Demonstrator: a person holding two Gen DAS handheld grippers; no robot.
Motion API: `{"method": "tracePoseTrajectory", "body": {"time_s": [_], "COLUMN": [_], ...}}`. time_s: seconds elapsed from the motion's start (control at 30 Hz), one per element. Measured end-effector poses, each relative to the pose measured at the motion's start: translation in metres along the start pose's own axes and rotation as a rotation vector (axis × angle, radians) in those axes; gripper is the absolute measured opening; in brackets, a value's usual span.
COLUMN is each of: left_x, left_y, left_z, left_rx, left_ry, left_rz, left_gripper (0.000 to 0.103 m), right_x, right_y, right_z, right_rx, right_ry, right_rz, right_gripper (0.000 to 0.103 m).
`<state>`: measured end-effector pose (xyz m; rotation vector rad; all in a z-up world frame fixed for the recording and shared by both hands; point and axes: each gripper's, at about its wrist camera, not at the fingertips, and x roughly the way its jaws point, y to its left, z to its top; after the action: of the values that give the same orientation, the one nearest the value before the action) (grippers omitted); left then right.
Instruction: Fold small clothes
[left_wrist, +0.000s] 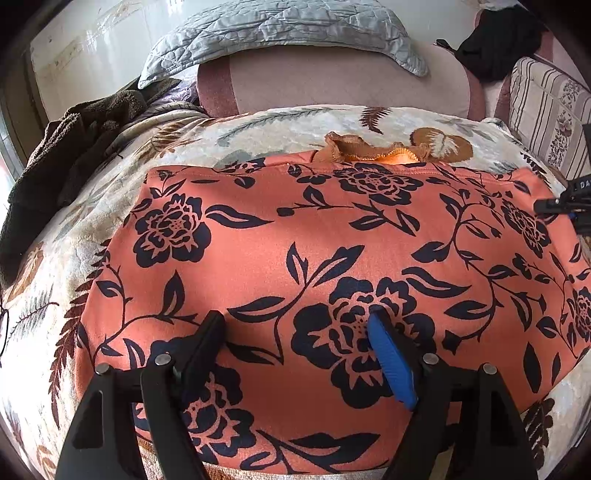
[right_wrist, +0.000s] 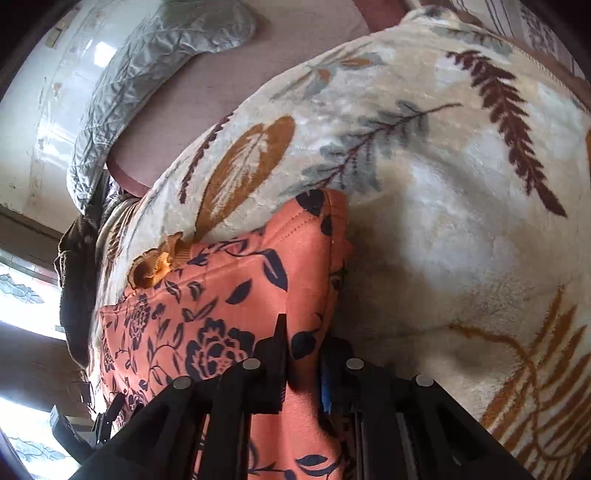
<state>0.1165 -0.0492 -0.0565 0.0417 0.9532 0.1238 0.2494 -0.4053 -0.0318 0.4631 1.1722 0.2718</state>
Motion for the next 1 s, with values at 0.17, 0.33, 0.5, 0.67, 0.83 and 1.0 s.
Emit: {"method": "tracePoseTrajectory", "body": {"time_s": [0.17, 0.33, 0.5, 0.67, 0.83, 1.0], "left_x": [0.001, 0.000, 0.000, -0.005, -0.031, -0.021], "left_y": [0.002, 0.003, 0.003, 0.014, 0.091, 0.159], "left_z": [0.001, 0.000, -0.001, 0.001, -0.004, -0.034], "left_rx": [-0.005, -0.005, -0.003, -0.051, -0.288, -0.447], "left_ry": [0.009, 0.010, 0.010, 0.014, -0.049, 0.085], "left_rz": [-0.013, -0.019, -0.016, -0.071, -0.069, 0.078], "left_gripper": [0.081, 0.081, 0.081, 0.081, 0.081, 0.076], "right_x": [-0.004, -0.027, -0.069, -0.032, -0.043, -0.038], "right_y": [0.006, -0.001, 0.035, 0.030, 0.035, 0.033], "right_z": [-0.007, -0.018, -0.056, -0.107, -0.132, -0.141], "right_rx": [-0.040, 0.039, -0.003, 0.068, 0.049, 0.048], "right_ry": [-0.055, -0.170, -0.220, -0.083, -0.173, -0.180], "right_rz": [-0.165, -0.208, -0.010, 0.123, 0.162, 0.175], "right_gripper": [0.035, 0.065, 0.069, 0.082, 0.082, 0.082]}}
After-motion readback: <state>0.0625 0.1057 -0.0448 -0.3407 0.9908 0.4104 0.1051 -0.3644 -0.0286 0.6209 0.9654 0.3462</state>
